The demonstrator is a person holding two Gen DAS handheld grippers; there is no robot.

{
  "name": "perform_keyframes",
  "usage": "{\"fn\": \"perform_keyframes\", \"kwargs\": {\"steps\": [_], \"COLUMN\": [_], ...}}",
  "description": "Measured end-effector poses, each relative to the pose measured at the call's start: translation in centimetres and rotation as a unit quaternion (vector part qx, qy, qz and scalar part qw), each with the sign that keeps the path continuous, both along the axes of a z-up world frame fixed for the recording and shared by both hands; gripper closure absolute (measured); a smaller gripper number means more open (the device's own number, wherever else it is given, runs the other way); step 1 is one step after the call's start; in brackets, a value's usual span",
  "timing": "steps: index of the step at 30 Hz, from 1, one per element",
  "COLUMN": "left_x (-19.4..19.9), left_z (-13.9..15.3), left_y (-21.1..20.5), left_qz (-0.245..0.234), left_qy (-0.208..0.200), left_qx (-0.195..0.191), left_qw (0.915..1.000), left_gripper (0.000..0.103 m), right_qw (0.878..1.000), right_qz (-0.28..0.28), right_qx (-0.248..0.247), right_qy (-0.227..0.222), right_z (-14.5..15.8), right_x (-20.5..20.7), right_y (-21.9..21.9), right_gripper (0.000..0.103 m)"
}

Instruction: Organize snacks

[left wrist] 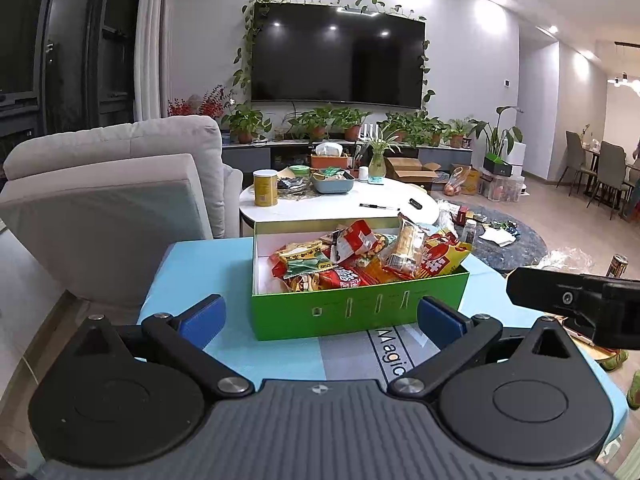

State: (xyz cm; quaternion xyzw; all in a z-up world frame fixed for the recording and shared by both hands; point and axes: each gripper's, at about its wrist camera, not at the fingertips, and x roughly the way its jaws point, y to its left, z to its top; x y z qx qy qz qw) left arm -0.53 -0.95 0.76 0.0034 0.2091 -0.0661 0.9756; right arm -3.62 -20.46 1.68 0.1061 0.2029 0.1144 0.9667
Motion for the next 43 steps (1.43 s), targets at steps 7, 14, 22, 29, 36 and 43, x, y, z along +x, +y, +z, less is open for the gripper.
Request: {"fn": "perform_keyframes", "kwargs": {"steps": [7,14,22,29,36,43], "left_x": [0.0,0.1,-0.1,0.2,0.3,0.3], "left_z": [-0.3,-0.7,-0.8,-0.8,-0.9,-1.1], "left_y": [0.1,-0.1,-0.3,-0.2,-0.2,-0.2], "left_qz": [0.005,0.002,-0.002,0.002,0.004,0.004], "left_qy": [0.004,0.011,0.012,0.012,0.01,0.013], "left_qx": [-0.001,0.004,0.012,0.013,0.015,0.015], "left_qw": [1.0,0.9999,0.9999,0.9998,0.9998,0.9998], "left_gripper": [0.001,0.0,0.0,0.0,0.0,0.0], "right_qw": [1.0,1.0,1.0,1.0,1.0,1.0], "right_qz": [-0.003,-0.002,0.002,0.007,0.008,0.008], "right_qx": [-0.006,-0.005,-0.007,-0.009,-0.009,-0.007], "right_qy": [0.003,0.005,0.006,0.007,0.008,0.008], "right_z": [-0.3,-0.5,-0.5,-0.7,-0.7,-0.7], "right_x": [0.1,0.0,-0.1,-0.1,-0.1,-0.1], "right_y": [0.1,0.2,0.5,0.8,1.0,0.9], "right_gripper": [0.037,0.037,0.037,0.037,0.037,0.037]}}
